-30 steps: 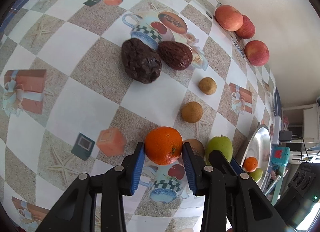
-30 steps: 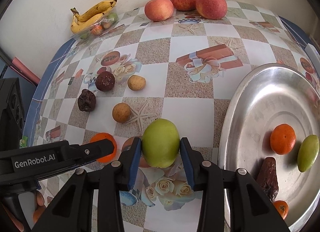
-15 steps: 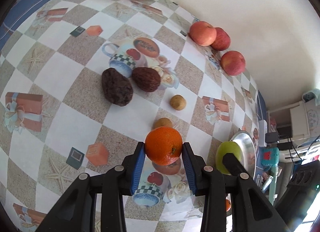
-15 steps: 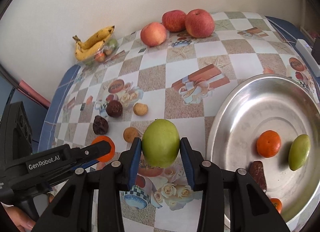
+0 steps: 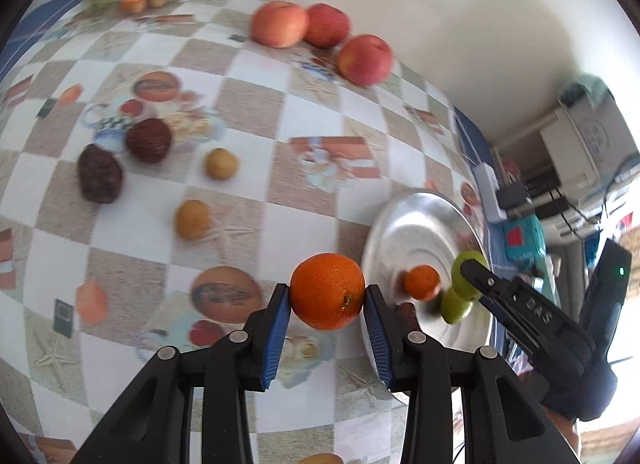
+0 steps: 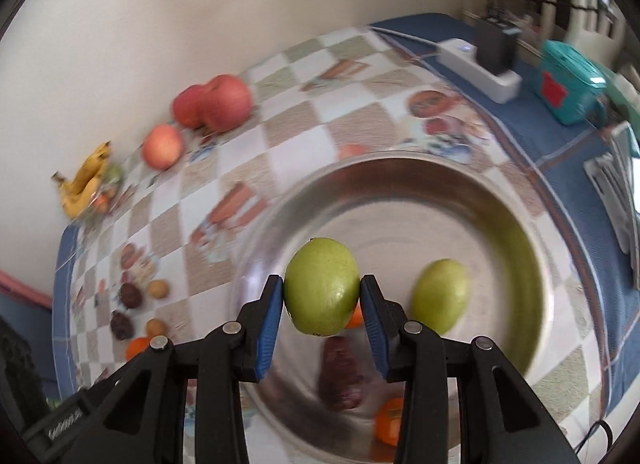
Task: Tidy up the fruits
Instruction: 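Open both tools over the bowl to drop the tangerine and pear, then withdraw both open tools from the bowl back over the table, then grasp a brown date with the left tool while the right tool grasps a small brown fruit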
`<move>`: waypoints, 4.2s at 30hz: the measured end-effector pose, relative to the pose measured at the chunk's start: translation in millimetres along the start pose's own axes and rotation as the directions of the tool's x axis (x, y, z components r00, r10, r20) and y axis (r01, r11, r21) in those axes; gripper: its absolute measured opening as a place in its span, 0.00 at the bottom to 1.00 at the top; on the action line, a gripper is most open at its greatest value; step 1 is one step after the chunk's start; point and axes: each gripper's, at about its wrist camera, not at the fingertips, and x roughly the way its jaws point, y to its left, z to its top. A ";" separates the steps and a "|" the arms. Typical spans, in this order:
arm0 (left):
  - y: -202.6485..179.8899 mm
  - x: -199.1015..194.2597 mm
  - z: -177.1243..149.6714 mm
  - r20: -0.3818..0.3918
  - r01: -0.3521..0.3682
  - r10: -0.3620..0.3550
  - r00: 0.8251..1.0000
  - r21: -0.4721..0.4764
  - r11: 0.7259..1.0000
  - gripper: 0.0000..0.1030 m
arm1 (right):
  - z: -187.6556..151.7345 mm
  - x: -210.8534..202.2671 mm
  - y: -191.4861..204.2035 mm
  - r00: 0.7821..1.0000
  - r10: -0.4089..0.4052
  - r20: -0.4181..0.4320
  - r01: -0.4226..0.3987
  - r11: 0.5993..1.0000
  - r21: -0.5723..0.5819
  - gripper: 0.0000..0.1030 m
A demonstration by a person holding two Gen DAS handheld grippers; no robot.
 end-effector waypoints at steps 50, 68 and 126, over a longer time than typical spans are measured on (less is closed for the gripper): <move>24.2 -11.1 20.7 0.206 -0.459 0.455 0.867 -0.029 0.888 1.00 | -0.3 4.2 -1.7 0.994 -0.107 0.022 0.109 0.989 -0.099 0.87; 66.3 -46.3 30.9 0.152 -0.724 0.752 0.641 -0.207 0.659 1.00 | -23.8 -12.1 76.4 0.992 0.008 0.126 0.040 0.926 -0.375 0.93; 158.4 -20.0 61.5 0.027 -0.202 0.224 0.974 -0.339 0.919 0.39 | -79.9 83.7 194.9 0.982 0.104 -0.158 -0.178 0.790 -0.587 0.26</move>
